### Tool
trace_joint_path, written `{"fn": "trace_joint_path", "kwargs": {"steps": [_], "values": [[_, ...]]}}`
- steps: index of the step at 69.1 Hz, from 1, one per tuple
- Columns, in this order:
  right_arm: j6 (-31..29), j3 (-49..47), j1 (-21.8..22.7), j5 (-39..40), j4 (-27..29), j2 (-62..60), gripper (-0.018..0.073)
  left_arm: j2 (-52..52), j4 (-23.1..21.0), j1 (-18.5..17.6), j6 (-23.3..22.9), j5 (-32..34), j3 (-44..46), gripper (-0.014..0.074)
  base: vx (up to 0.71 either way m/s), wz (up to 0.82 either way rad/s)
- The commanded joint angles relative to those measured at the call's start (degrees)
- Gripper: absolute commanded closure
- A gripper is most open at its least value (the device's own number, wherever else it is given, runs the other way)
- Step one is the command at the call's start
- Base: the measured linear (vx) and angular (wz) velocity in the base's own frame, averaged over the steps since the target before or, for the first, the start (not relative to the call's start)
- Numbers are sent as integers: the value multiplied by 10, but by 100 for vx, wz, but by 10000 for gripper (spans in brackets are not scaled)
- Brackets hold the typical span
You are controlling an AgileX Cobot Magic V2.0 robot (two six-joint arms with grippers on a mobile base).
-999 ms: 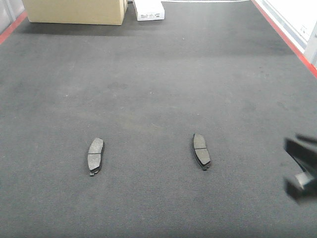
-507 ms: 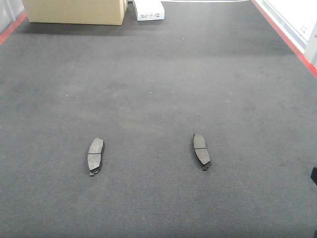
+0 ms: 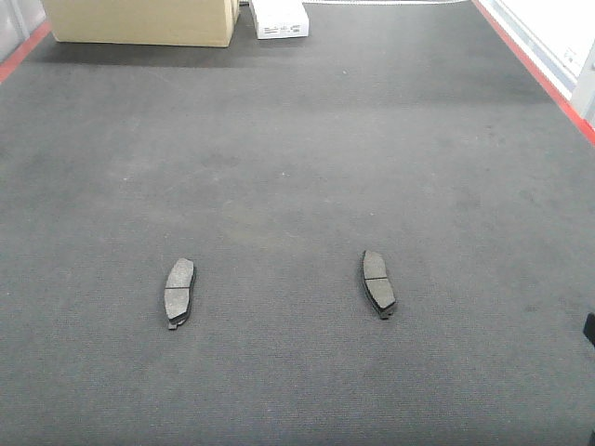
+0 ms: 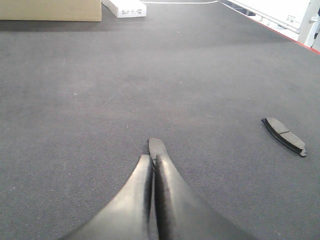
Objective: Move and align brake pads A on conveyor
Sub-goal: 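Raise the open right gripper away from the belt, then back the base away from the conveyor and turn around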
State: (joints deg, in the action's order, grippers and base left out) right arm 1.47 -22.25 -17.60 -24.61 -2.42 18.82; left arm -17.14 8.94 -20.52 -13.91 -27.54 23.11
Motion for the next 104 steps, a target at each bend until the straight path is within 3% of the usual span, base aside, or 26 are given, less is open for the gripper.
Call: {"fn": "trace_joint_path", "kwargs": {"steps": [1, 64, 104], "values": [[-1, -15, -1, 42, -7, 3, 566, -4, 2, -1, -2, 41, 14, 602, 0, 0], [-1, -15, -1, 41, -7, 3, 566, -4, 3, -1, -2, 41, 14, 602, -1, -1], [-1, -15, -1, 41, -7, 3, 566, -4, 3, -1, -2, 41, 14, 602, -30, 5]]}}
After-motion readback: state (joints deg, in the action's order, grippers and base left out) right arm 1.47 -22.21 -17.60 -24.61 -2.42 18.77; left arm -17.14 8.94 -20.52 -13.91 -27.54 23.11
